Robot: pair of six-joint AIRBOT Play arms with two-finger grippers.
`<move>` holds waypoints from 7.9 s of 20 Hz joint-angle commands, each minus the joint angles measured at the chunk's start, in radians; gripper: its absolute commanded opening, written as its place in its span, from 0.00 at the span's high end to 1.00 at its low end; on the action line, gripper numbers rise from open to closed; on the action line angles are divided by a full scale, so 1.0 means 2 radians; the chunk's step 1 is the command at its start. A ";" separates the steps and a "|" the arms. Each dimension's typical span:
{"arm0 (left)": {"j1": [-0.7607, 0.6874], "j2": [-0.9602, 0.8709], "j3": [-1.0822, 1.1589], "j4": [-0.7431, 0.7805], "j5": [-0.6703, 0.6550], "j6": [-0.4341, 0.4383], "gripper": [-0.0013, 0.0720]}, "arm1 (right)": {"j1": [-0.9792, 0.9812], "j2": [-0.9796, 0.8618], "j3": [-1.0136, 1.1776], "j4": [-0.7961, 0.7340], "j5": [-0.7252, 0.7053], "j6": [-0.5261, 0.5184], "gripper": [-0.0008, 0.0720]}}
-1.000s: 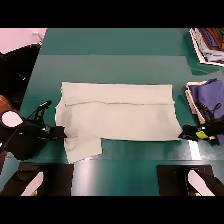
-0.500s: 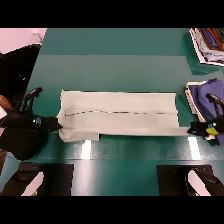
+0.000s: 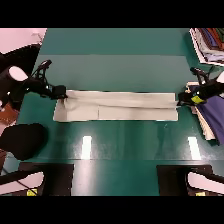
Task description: Fold the shirts.
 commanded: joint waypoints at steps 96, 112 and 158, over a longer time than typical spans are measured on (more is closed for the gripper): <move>0.063 0.038 0.225 0.019 -0.061 -0.045 0.95 | 0.291 -0.325 0.234 0.420 -0.156 -0.074 0.97; -0.101 0.038 0.225 0.027 -0.017 -0.050 0.95 | -0.156 0.008 0.030 0.366 -0.182 -0.073 0.97; -0.108 0.037 0.225 0.025 -0.002 -0.045 0.94 | -0.085 0.192 0.031 0.136 -0.037 -0.016 0.23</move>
